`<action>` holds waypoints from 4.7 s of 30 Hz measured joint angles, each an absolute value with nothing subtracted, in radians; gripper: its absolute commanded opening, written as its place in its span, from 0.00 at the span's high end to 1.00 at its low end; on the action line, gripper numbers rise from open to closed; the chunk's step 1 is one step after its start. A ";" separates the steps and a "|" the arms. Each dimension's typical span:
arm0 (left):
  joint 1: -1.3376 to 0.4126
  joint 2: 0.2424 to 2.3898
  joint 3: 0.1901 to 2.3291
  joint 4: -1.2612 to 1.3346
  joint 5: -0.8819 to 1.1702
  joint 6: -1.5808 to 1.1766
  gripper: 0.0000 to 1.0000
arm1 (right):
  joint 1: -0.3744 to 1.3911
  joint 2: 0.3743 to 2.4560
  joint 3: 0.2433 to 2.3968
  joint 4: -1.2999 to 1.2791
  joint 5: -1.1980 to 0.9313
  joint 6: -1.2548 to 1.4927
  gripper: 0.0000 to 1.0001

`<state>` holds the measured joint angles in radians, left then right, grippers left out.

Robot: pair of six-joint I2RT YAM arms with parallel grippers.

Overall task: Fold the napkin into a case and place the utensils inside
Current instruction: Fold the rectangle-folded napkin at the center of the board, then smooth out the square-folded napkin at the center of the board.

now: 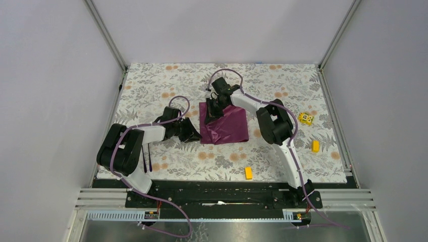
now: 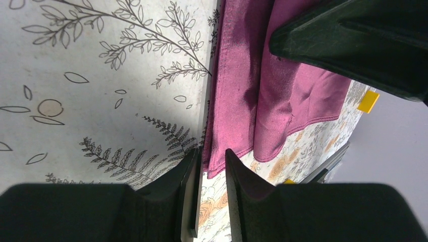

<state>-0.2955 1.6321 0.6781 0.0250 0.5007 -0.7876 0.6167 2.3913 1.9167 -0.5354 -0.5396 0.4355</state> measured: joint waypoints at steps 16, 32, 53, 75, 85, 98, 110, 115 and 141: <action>-0.295 1.641 0.678 0.030 0.502 -0.787 0.80 | 0.636 2.391 1.922 -0.540 -0.542 0.442 1.00; -0.297 1.658 0.678 0.046 0.513 -0.787 0.87 | 0.636 2.363 1.930 -0.541 -0.540 0.443 1.00; -0.301 1.660 0.678 0.047 0.513 -0.787 0.89 | 0.651 2.377 1.967 -0.540 -0.545 0.447 1.00; -0.301 1.660 0.678 0.047 0.512 -0.786 0.89 | 0.658 2.426 1.993 -0.540 -0.568 0.447 1.00; -0.301 1.663 0.678 0.049 0.514 -0.787 0.87 | 0.666 2.430 2.001 -0.548 -0.567 0.446 0.81; -0.299 1.572 0.665 -0.084 0.478 -0.756 0.71 | 0.659 2.424 2.077 -0.649 -0.516 0.445 0.33; -0.213 1.521 0.949 -0.324 0.464 -0.649 0.41 | 0.449 2.004 1.746 -0.532 -0.481 0.410 0.29; -0.224 1.722 1.213 -0.296 0.416 -0.593 0.41 | 0.353 1.969 1.527 -0.456 -0.485 0.400 0.34; -0.277 2.228 1.790 -0.545 0.313 -0.232 0.44 | 0.369 1.861 1.256 -0.375 -0.572 0.337 0.48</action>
